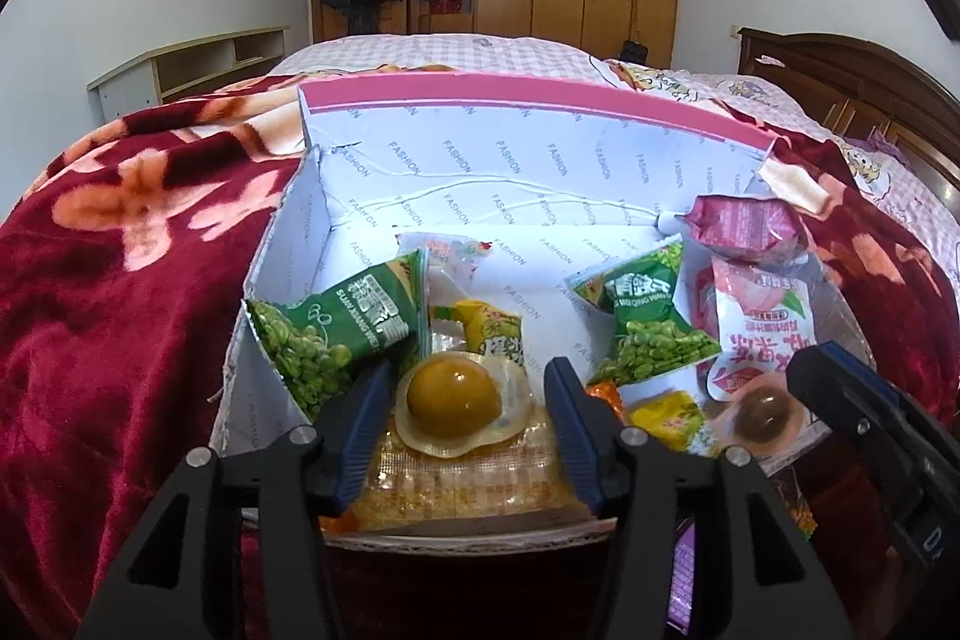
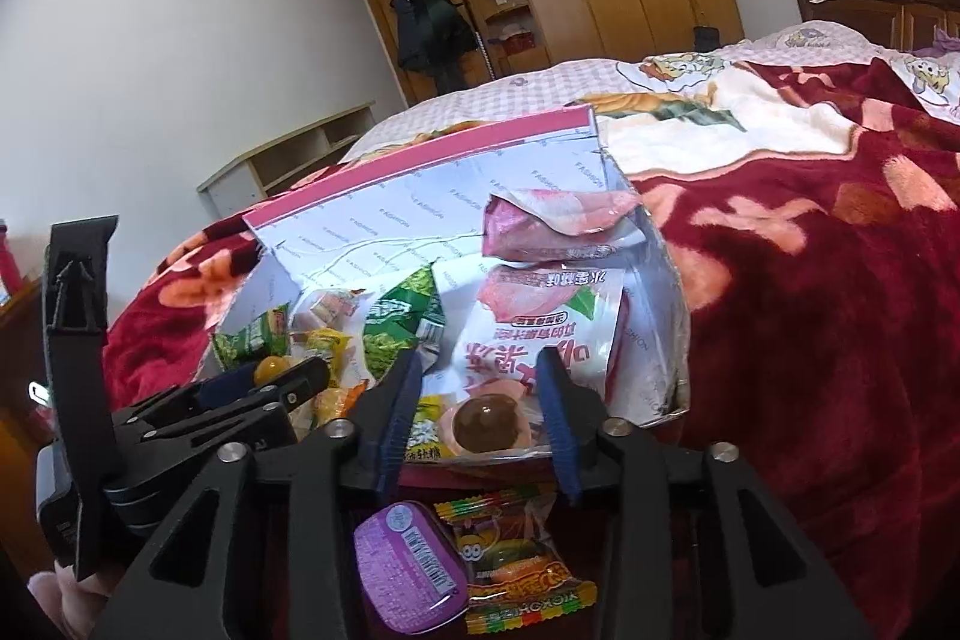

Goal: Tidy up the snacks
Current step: 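Lower both egg snacks into the pink box and open both tools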

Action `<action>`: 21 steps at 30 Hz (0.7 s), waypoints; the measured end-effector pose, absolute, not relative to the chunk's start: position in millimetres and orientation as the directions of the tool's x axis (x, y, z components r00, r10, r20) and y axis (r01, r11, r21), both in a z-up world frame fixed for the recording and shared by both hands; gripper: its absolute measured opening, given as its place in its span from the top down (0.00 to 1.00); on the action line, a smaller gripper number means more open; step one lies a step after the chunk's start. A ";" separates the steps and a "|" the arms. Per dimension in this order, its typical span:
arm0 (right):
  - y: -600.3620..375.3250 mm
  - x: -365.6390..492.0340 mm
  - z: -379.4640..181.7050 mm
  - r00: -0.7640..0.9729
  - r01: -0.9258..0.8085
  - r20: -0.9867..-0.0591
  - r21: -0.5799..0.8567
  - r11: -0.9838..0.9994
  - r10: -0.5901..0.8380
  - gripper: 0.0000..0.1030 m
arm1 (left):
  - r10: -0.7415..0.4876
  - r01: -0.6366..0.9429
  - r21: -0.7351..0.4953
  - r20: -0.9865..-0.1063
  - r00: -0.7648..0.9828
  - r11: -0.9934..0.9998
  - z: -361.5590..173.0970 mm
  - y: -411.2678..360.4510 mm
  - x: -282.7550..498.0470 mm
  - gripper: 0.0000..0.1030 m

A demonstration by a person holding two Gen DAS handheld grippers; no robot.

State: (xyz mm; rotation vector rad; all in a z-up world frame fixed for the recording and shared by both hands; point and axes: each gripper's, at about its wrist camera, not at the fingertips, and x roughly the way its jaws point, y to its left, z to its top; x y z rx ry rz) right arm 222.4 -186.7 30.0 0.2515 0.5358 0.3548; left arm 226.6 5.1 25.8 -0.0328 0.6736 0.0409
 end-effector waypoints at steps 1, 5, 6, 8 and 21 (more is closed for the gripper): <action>-186.0 220.5 30.8 0.804 -0.266 -0.446 0.319 0.910 0.392 0.54 | 0.036 -0.057 -0.013 -0.622 0.782 0.998 26.7 4.9 224.8 0.44; -186.7 213.0 33.1 0.812 -0.272 -0.427 0.328 0.905 0.399 0.50 | 0.038 -0.055 -0.010 -0.612 0.790 0.998 29.0 3.4 217.0 0.42; -187.6 212.1 33.5 0.811 -0.273 -0.424 0.335 0.902 0.403 0.50 | 0.038 -0.055 -0.009 -0.608 0.793 0.998 30.0 3.2 215.0 0.42; -190.2 209.8 34.3 0.810 -0.274 -0.419 0.347 0.897 0.410 0.50 | 0.034 -0.054 -0.015 -0.602 0.798 0.998 32.6 3.8 210.0 0.36; -205.1 185.8 39.6 0.819 -0.260 -0.397 0.387 0.884 0.415 0.50 | -0.004 -0.036 -0.057 -0.593 0.806 0.998 43.6 2.3 179.6 0.35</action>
